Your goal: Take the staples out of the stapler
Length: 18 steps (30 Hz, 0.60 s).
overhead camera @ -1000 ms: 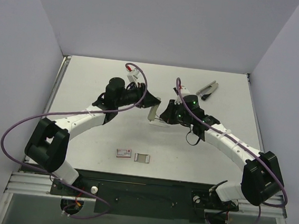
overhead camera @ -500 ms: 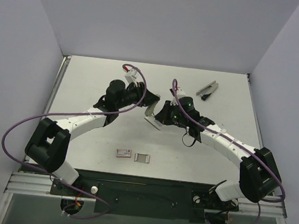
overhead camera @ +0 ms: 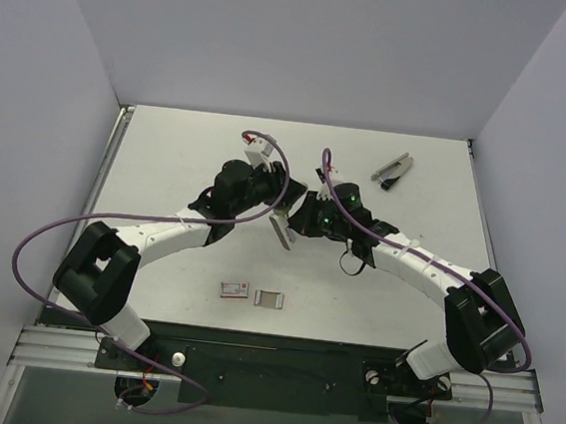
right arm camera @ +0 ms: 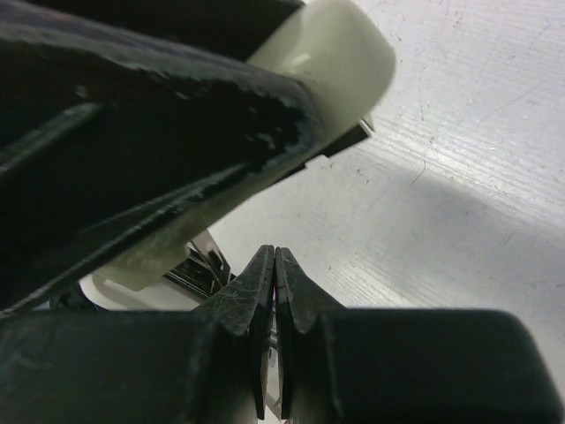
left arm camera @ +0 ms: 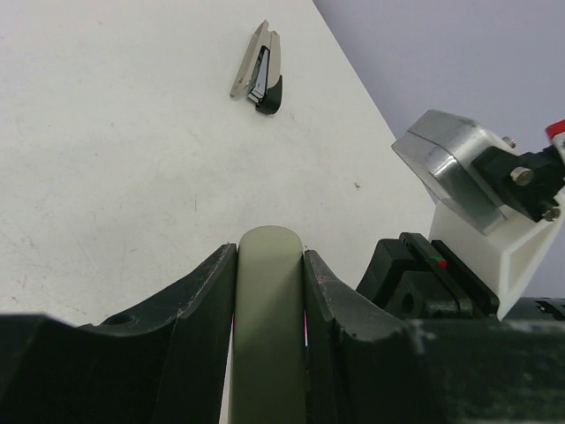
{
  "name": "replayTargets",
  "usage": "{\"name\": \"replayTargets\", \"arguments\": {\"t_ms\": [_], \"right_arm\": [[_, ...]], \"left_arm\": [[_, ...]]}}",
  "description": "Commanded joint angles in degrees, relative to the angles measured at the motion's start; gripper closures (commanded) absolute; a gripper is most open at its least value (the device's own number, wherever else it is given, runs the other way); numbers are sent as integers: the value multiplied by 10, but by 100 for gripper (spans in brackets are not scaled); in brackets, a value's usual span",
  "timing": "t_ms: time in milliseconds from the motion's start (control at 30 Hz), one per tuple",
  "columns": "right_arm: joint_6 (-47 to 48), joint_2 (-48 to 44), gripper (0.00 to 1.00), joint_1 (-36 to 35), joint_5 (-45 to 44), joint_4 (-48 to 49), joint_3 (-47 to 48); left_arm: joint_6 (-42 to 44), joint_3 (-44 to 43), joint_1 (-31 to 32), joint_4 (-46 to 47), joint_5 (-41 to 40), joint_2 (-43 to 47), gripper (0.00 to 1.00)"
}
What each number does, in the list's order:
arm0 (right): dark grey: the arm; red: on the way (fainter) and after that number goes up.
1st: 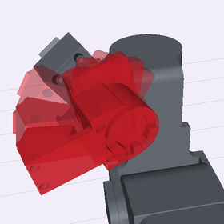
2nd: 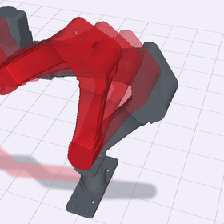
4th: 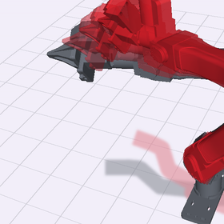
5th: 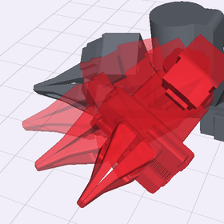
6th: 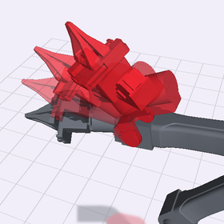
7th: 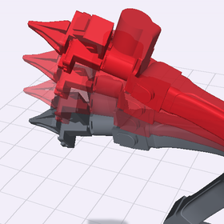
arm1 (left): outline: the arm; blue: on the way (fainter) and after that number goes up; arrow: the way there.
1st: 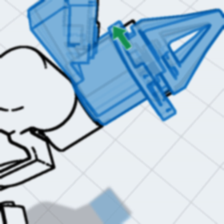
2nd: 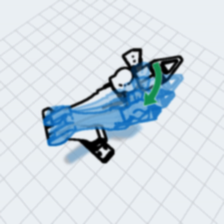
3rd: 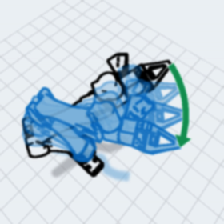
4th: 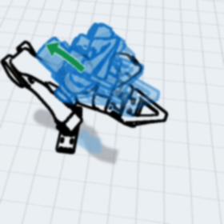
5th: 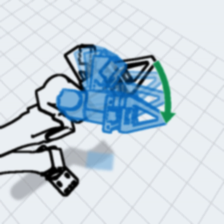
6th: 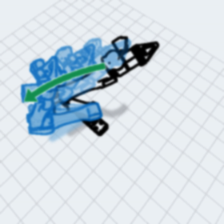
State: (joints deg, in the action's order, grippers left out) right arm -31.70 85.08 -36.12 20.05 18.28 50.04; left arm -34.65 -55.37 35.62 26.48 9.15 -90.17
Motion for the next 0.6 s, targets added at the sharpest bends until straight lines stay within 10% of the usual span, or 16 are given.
{"name": "replayTargets", "arguments": {"t_ms": [0, 567], "right_arm": [[-14, 2, 100, -13, 43, 42, 27], [-125, 43, 100, -11, 110, 150, 23]], "left_arm": [[16, -17, 8, 63, -43, -10, 100], [41, -16, 10, 89, -104, -30, 100]]}}
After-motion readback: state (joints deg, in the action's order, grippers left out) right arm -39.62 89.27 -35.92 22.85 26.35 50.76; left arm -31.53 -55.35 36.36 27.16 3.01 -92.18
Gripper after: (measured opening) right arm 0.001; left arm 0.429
